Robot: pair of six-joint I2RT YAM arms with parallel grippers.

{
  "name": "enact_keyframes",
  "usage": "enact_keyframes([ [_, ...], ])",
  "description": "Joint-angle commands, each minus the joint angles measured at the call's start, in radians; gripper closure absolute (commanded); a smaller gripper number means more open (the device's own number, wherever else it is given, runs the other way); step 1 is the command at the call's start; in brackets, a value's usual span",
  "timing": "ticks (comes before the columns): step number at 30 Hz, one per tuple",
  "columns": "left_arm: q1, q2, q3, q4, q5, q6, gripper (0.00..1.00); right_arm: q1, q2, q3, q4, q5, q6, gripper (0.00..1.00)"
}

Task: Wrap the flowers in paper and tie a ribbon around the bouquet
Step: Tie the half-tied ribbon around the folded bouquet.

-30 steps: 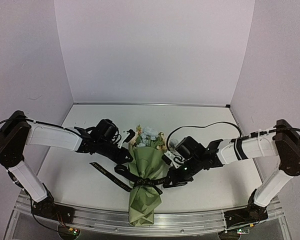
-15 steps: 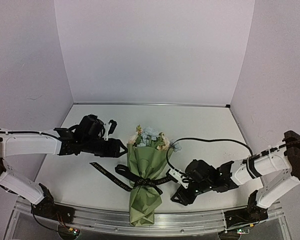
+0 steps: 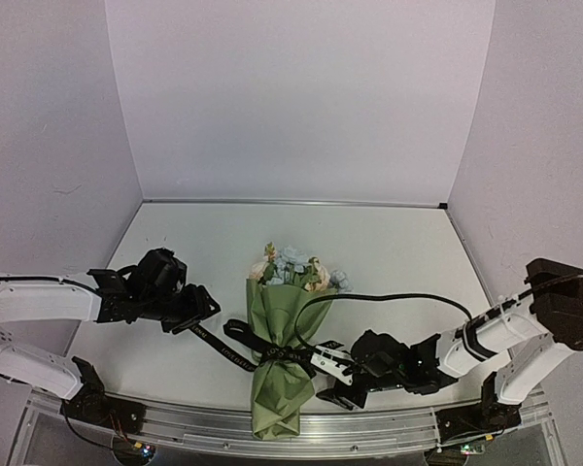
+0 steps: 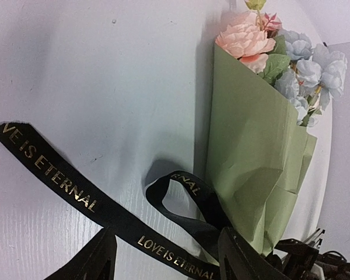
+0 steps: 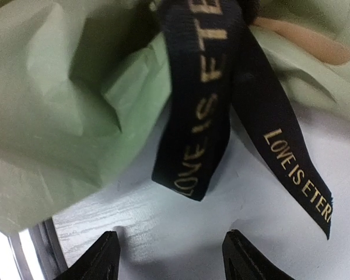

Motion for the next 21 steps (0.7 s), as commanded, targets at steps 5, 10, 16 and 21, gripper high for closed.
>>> enact_keyframes([
  [5, 0.004, 0.057, -0.012, 0.087, 0.001, -0.127, 0.38, 0.048, 0.122, 0.065, 0.123, 0.135, -0.099, 0.38],
  [10, 0.003, 0.094, -0.026, 0.140, 0.042, -0.193, 0.38, 0.059, 0.148, 0.080, 0.123, 0.168, -0.100, 0.49],
  [16, -0.004, 0.137, -0.048, 0.206, 0.072, -0.278, 0.38, 0.060, 0.124, 0.061, 0.121, 0.203, -0.101, 0.84],
  [21, -0.024, 0.208, -0.029, 0.229, 0.075, -0.305, 0.35, 0.060, 0.116, 0.058, 0.116, 0.211, -0.107, 0.97],
])
